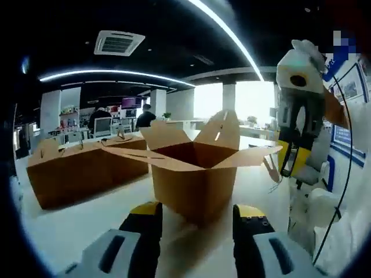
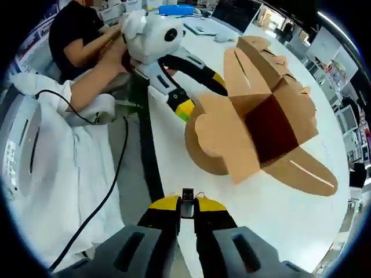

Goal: Pick up one paper box from the group, open the paper box, and remove the item inside

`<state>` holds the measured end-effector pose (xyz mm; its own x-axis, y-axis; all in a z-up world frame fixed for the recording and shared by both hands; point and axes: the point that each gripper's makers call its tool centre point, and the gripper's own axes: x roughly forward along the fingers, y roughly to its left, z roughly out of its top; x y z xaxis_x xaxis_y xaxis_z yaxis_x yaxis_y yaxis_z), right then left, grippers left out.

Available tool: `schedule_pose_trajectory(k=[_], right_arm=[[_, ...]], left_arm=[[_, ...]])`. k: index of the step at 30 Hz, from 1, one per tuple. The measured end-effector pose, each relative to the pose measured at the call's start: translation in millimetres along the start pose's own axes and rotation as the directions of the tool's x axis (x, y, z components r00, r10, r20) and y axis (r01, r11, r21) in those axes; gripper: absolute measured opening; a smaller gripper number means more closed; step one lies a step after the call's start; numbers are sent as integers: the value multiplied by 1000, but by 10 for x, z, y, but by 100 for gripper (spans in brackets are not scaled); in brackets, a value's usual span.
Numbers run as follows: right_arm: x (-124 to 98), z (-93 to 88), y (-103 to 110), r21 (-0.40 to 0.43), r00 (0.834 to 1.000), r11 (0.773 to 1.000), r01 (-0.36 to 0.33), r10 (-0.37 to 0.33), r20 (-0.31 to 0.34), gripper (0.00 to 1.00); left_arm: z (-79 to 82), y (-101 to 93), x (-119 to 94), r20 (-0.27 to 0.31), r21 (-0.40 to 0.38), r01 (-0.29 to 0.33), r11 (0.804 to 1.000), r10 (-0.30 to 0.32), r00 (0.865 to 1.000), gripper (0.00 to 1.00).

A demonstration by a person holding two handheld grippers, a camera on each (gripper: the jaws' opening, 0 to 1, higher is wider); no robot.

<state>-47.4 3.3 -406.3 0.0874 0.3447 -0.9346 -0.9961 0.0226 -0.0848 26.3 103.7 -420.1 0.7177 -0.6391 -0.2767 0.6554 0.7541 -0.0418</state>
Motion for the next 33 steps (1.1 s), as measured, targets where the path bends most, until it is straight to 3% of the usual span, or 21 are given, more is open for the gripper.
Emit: schedule_pose_trajectory(k=[10,15,21,27,33], right_arm=[[140,61,-207,-18,1000,1000,-3,3,-2,10],[226,81,-299,-41,1000,999,6,-6,-11,10],[357,215,-317,-101,1000,995,7,-9,-19,10],[493,284,-382,-132,999,991,24,-30,-41,10],[551,310,-326,-151,999,988,29,-34,-25,10]], left_arm=[[54,127,297,25,-39,-89,995,90,996,52],[76,213,379,36,-58,-104,993,106,994,50],[81,213,346,20,-10,-72,997,72,997,40],[46,250,282,17,-33,-53,998,54,998,40],[12,249,288,13,-48,-44,998,45,999,40]])
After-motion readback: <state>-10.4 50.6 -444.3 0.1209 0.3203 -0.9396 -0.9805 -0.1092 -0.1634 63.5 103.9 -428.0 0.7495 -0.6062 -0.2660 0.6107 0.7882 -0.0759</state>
